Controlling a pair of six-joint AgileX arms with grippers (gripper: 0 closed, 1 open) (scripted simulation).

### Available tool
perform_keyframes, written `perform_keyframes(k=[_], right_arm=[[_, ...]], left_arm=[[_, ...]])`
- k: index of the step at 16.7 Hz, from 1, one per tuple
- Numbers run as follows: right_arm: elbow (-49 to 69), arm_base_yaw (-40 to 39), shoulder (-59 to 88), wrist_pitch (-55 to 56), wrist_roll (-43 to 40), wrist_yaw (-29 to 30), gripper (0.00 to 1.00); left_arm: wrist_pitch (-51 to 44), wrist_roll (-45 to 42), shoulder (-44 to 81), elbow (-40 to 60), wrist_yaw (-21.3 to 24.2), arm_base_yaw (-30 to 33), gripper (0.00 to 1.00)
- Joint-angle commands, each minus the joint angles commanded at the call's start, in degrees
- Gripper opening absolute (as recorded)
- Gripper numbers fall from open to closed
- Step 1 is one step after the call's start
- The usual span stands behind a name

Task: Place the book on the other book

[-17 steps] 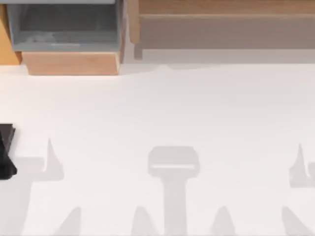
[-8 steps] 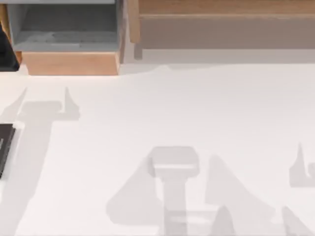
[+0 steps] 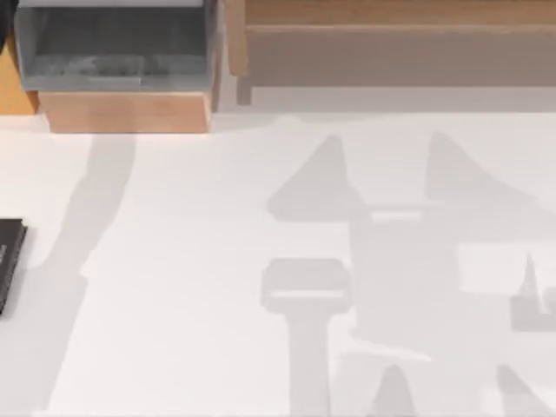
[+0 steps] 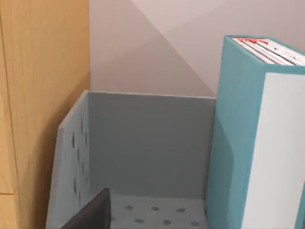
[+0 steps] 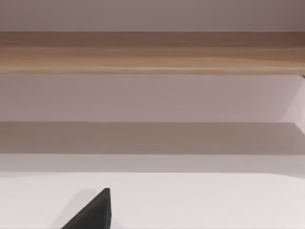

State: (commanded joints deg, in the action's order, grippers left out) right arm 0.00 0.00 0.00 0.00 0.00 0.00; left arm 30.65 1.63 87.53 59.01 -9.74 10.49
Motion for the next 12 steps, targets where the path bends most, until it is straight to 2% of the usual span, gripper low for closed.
perform_keyframes(k=[6, 12], right_arm=[[0.0, 0.0, 0.0, 0.0, 0.0, 0.0, 1.00], [0.0, 0.0, 0.0, 0.0, 0.0, 0.0, 1.00]], left_arm=[[5.7, -0.8, 19.1, 11.5, -1.5, 2.6, 1.00], [6.4, -1.3, 21.9, 13.3, -1.7, 3.2, 1.00]])
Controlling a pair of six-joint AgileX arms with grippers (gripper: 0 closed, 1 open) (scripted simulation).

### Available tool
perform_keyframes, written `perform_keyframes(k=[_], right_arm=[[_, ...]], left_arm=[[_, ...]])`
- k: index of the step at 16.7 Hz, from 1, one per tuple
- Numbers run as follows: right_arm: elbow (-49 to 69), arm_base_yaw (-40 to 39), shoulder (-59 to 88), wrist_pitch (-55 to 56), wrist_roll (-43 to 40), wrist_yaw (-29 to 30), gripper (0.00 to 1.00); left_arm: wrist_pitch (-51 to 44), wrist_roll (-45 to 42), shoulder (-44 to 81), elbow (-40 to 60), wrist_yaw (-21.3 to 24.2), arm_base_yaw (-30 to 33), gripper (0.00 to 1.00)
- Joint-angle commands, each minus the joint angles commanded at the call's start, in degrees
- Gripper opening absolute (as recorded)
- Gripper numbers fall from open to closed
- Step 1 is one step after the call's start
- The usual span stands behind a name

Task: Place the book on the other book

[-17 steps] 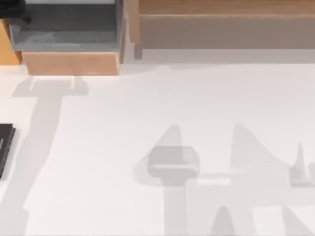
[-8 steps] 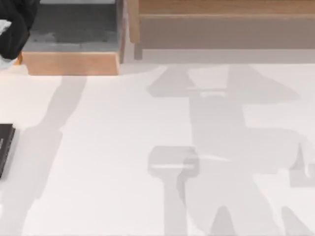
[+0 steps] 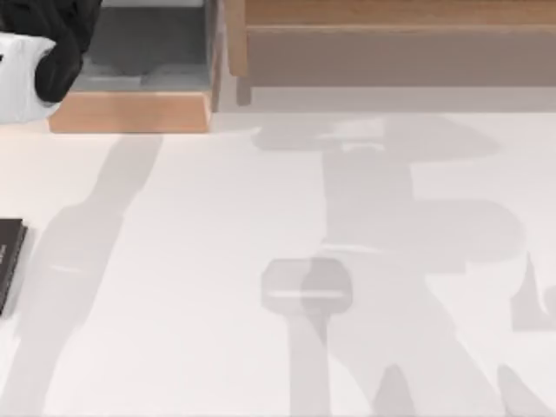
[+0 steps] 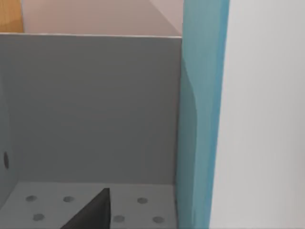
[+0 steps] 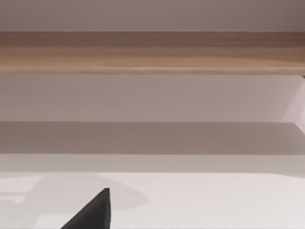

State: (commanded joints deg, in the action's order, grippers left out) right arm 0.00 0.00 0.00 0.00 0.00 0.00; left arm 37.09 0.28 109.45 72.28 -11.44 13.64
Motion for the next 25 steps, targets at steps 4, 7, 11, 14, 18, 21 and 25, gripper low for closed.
perform_keyframes(k=[4, 7, 11, 14, 18, 21, 25], right_arm=[[0.0, 0.0, 0.0, 0.0, 0.0, 0.0, 1.00], [0.0, 0.0, 0.0, 0.0, 0.0, 0.0, 1.00], [0.0, 0.0, 0.0, 0.0, 0.0, 0.0, 1.00], [0.0, 0.0, 0.0, 0.0, 0.0, 0.0, 1.00], [0.0, 0.0, 0.0, 0.0, 0.0, 0.0, 1.00], [0.0, 0.0, 0.0, 0.0, 0.0, 0.0, 1.00], [0.0, 0.0, 0.0, 0.0, 0.0, 0.0, 1.00]], left_arm=[[-0.5, 0.0, 1.2, 1.7, 0.3, -0.3, 1.00], [-1.7, 0.0, 4.2, 5.9, 0.6, -0.6, 1.00], [-2.5, 0.0, 5.9, 8.4, 0.8, -0.8, 1.00], [-2.5, 0.0, 5.9, 8.4, 0.8, -0.8, 0.92], [-2.5, 0.0, 5.9, 8.4, 0.8, -0.8, 0.62], [-2.5, 0.0, 5.9, 8.4, 0.8, -0.8, 0.40], [-2.5, 0.0, 5.9, 8.4, 0.8, -0.8, 0.10]])
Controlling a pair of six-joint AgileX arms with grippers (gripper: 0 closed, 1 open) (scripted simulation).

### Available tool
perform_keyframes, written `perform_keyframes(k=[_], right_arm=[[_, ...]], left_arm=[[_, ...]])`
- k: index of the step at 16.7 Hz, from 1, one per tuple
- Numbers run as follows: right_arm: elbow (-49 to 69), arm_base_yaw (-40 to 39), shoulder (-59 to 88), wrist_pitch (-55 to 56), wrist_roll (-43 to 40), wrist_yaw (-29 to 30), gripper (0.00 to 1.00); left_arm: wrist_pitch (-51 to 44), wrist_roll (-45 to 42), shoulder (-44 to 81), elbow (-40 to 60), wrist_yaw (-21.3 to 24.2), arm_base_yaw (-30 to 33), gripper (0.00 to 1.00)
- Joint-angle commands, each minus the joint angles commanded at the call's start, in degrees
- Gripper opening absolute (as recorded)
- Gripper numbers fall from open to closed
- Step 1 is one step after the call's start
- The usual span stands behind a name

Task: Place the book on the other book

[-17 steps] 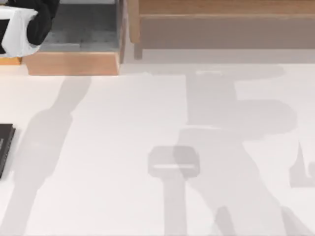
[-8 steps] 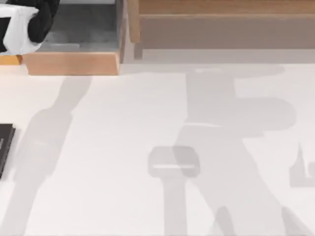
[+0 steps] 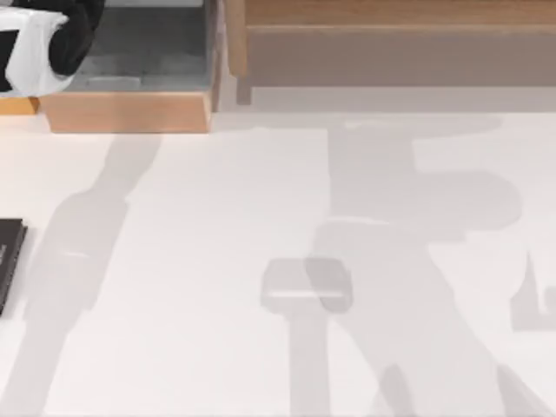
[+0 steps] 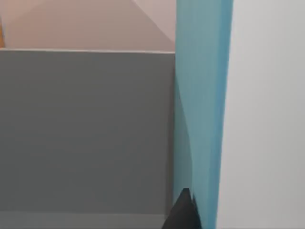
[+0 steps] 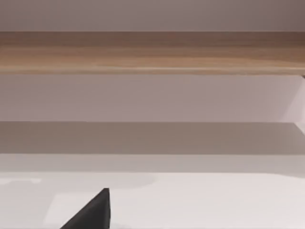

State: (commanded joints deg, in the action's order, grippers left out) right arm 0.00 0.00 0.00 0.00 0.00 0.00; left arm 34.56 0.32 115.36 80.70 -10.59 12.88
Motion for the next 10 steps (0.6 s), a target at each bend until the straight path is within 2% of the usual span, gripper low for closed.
perform_keyframes(k=[1, 2, 10], right_arm=[[0.0, 0.0, 0.0, 0.0, 0.0, 0.0, 1.00], [0.0, 0.0, 0.0, 0.0, 0.0, 0.0, 1.00], [0.0, 0.0, 0.0, 0.0, 0.0, 0.0, 1.00]], left_arm=[[0.0, 0.0, 0.0, 0.0, 0.0, 0.0, 0.02], [0.0, 0.0, 0.0, 0.0, 0.0, 0.0, 0.00], [0.0, -0.1, -0.1, 0.0, 0.0, 0.1, 0.00]])
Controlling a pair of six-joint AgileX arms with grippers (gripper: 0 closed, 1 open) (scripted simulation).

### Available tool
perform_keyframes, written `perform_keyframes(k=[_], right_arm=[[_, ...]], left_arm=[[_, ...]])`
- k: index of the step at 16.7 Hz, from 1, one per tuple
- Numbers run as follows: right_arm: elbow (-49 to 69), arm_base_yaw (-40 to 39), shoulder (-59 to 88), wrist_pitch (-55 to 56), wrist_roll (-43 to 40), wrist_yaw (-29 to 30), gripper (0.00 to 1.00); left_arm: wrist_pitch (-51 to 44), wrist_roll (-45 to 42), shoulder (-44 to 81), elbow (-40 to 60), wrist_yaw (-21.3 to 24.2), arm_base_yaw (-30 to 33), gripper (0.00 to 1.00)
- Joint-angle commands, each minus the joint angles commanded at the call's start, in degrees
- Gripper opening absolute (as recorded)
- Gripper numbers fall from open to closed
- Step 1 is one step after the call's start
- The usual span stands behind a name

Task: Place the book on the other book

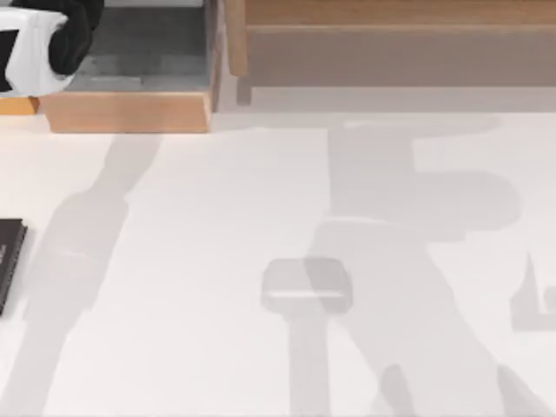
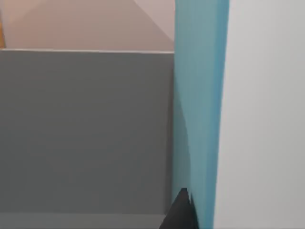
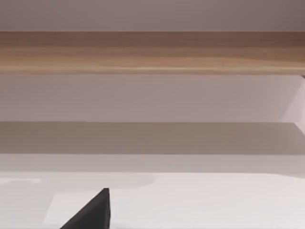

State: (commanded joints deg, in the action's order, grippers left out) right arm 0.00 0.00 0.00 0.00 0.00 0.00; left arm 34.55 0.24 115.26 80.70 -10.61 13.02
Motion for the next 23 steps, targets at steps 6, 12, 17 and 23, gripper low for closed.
perform_keyframes(k=[6, 12, 17, 23], right_arm=[[0.0, 0.0, 0.0, 0.0, 0.0, 0.0, 1.00], [0.0, 0.0, 0.0, 0.0, 0.0, 0.0, 1.00], [0.0, 0.0, 0.0, 0.0, 0.0, 0.0, 1.00], [0.0, 0.0, 0.0, 0.0, 0.0, 0.0, 1.00]], left_arm=[[-0.9, 0.0, -2.2, -1.2, -0.2, 0.2, 0.00], [-1.1, -0.1, -2.5, -1.4, -0.3, 0.1, 0.00], [-1.5, -3.9, -8.2, -3.9, 7.1, -3.0, 0.00], [-2.3, -21.4, -23.3, -11.6, 30.3, -15.8, 0.00]])
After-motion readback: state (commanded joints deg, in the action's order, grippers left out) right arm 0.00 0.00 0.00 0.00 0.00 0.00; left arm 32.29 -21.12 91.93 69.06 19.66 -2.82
